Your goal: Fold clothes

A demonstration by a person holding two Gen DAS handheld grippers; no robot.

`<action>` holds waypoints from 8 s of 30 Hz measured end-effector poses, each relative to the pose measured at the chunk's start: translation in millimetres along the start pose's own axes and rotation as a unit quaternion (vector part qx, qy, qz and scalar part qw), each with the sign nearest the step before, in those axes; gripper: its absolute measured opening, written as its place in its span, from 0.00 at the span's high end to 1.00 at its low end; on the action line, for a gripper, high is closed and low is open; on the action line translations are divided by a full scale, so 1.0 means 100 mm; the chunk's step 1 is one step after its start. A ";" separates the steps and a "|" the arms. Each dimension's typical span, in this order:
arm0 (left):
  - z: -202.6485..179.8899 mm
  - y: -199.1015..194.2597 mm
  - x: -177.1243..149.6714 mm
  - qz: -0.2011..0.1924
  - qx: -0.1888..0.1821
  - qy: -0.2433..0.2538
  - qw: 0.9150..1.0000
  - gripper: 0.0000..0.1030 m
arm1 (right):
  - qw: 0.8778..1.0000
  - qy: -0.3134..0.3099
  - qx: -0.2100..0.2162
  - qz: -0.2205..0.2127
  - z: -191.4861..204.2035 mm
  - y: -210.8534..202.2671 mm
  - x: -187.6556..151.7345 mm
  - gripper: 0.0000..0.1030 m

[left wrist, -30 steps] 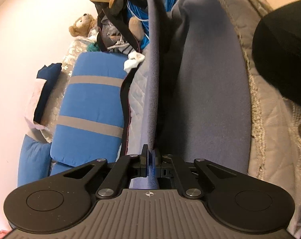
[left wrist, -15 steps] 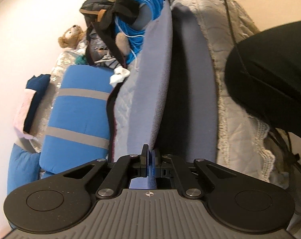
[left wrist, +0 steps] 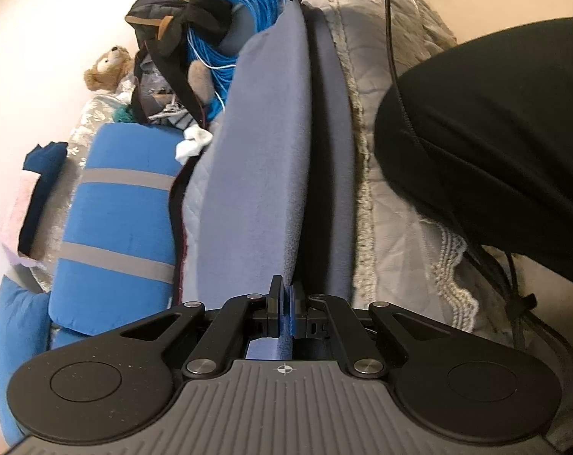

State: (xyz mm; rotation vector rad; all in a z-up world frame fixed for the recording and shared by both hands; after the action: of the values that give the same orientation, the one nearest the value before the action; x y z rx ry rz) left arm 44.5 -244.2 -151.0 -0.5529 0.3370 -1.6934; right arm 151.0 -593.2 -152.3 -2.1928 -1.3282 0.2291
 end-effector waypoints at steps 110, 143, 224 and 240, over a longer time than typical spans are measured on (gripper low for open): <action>0.10 -0.56 -1.61 0.182 0.038 -0.091 0.978 0.98 | 0.907 0.273 0.183 -0.264 0.73 -1.76 2.13 0.00; 1.70 0.17 -1.37 -0.001 -0.172 -0.479 0.861 0.63 | 0.862 0.403 0.288 -0.103 1.06 -1.25 2.52 0.00; 2.08 1.92 -0.59 -0.024 -0.493 -0.622 0.608 0.47 | 0.850 0.417 0.298 -0.120 1.06 -1.23 2.54 0.00; 1.60 1.30 -0.23 -0.046 -0.404 -0.482 0.776 0.40 | 0.851 0.417 0.297 -0.119 1.07 -1.22 2.56 0.00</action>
State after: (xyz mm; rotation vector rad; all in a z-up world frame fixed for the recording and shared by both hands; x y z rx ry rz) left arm 241.6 -234.0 -86.8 -1.9990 0.2561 -1.0635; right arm 140.0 -291.0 -139.6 -1.3133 -0.8399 -0.3444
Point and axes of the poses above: each gripper's, at about its wrist camera, not at the fingertips, and y roughly the way its jaws point, z to its left, x to its top, the point moved 3 cm from there along y, roughly the way its jaws point, and after that the axes turned 5 degrees about z, right-handed, at the moved point
